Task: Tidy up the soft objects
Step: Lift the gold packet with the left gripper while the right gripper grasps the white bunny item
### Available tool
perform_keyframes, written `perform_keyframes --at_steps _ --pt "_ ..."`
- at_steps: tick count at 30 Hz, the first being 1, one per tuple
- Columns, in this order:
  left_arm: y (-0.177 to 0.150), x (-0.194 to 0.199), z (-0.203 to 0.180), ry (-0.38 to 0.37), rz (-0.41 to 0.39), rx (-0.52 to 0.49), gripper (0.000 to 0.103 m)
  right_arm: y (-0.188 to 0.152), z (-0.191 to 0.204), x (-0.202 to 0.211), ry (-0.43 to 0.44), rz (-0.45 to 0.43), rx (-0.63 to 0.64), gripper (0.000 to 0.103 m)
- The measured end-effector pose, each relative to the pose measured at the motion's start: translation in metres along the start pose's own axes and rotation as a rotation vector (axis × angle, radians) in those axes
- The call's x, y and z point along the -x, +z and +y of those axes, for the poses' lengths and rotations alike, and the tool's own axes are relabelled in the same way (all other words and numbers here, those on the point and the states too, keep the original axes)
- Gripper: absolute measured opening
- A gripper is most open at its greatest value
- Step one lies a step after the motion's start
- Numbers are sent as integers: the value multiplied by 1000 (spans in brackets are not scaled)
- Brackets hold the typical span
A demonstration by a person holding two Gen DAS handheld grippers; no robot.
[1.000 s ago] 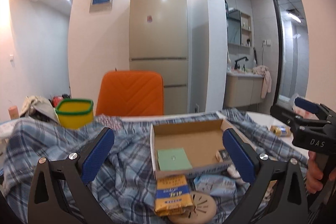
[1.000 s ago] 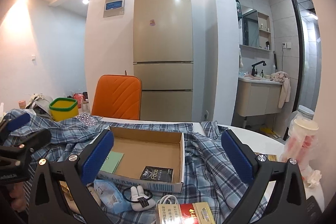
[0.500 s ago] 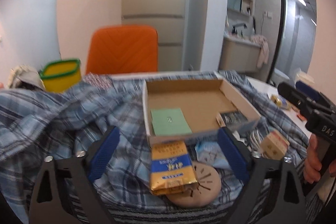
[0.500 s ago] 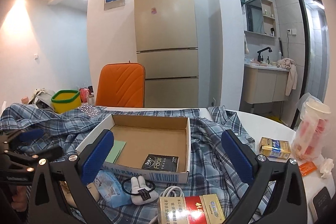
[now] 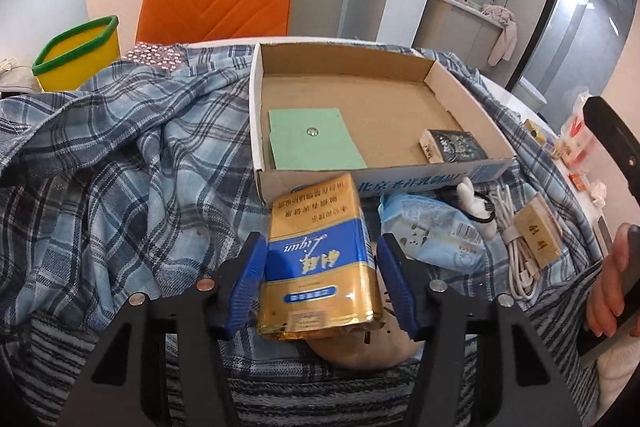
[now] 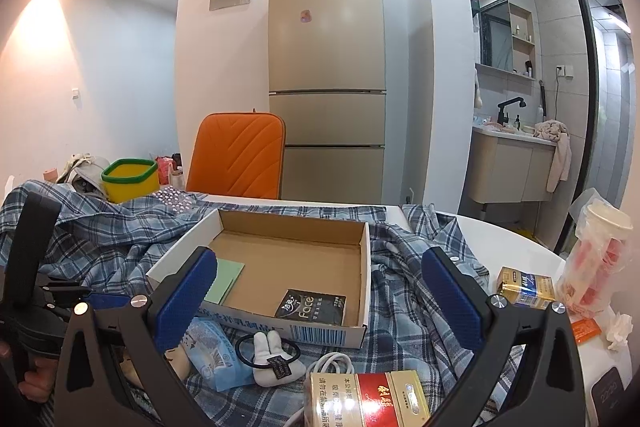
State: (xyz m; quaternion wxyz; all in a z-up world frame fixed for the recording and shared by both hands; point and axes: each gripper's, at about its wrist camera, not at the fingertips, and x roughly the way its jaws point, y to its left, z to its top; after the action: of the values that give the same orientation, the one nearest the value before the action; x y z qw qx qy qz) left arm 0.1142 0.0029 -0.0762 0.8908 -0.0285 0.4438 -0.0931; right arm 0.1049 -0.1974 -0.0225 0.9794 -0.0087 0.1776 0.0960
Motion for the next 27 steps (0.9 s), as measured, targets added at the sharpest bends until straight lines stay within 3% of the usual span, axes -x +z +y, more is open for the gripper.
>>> perform_keyframes --at_steps 4,7,10,12,14,21,27 --pt "0 -2 2 1 17 11 63 -1 -2 -3 11 15 -8 103" --pt "1 -1 4 -1 7 16 74 -1 -2 -4 14 21 -8 103" --pt "4 -2 6 -4 13 22 74 -1 -1 -4 19 26 -1 103" --pt "4 -3 7 -7 20 25 71 -2 -1 -5 23 30 2 103" --pt "4 -5 7 -8 25 27 54 -1 0 -9 40 44 4 103" --pt "2 9 1 -3 -54 0 50 -2 7 -15 112 114 37 102" --pt "-1 30 -12 18 -176 -69 50 -11 6 -39 141 261 20 81"
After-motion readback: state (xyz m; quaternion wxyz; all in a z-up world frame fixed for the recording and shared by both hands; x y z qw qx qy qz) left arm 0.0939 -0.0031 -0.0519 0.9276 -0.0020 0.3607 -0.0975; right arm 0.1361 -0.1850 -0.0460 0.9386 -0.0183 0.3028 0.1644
